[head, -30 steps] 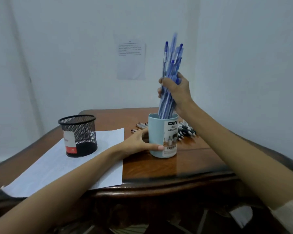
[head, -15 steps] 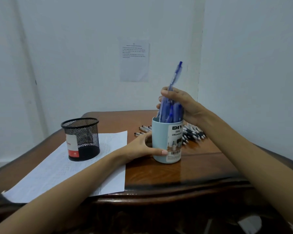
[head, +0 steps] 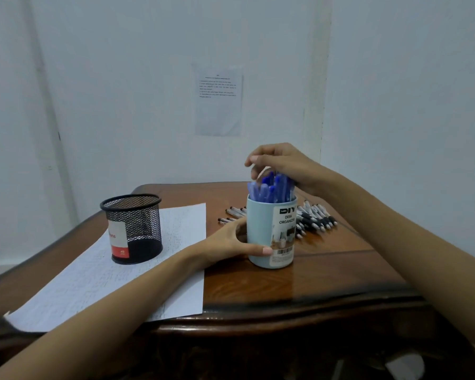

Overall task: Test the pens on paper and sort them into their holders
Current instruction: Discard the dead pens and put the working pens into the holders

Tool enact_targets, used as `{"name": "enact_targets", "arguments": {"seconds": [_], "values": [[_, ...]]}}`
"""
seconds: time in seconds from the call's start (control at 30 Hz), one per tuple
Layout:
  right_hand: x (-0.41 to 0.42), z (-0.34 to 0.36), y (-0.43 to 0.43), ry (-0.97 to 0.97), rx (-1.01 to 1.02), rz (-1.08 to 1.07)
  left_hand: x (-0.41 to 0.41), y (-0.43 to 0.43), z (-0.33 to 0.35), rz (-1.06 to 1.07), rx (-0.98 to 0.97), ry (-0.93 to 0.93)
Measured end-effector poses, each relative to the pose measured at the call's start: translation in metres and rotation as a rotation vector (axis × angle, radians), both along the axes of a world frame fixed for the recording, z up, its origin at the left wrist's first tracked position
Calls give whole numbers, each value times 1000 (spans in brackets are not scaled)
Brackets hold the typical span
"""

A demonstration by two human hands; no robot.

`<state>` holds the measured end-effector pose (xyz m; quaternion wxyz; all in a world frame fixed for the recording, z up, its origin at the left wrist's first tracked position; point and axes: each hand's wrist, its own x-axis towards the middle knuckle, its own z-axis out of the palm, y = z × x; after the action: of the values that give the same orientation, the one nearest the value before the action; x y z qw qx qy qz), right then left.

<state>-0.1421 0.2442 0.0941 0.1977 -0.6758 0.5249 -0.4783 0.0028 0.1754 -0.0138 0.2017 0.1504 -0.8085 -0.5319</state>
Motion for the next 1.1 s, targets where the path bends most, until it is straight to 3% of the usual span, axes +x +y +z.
{"name": "enact_targets", "arguments": {"seconds": [0.1,0.23,0.47,0.63,0.73,0.9,0.93,1.03,1.1], "values": [[1,0,1,-169,-141,-13,0,0,0,8,-2,2],[-4,-12,-1,-28,-101,-15,0,-1,0,7,-16,-18],[-1,-22,-1,-272,-156,-71,0,-3,0,-15,-58,-10],[-7,-46,3,-249,-160,-59,-1,-11,-6,11,-76,84],[-15,-65,8,-272,-138,-14,-1,-13,-5,132,-57,202],[-14,-71,23,-167,-49,-17,7,-16,13,534,-90,339],[-16,-71,25,-149,-24,-26,12,-18,17,571,-217,277],[-21,-75,32,8,101,-4,29,-27,15,538,-683,-225],[-22,-81,34,18,133,-23,38,-29,3,500,-754,-476]]}}
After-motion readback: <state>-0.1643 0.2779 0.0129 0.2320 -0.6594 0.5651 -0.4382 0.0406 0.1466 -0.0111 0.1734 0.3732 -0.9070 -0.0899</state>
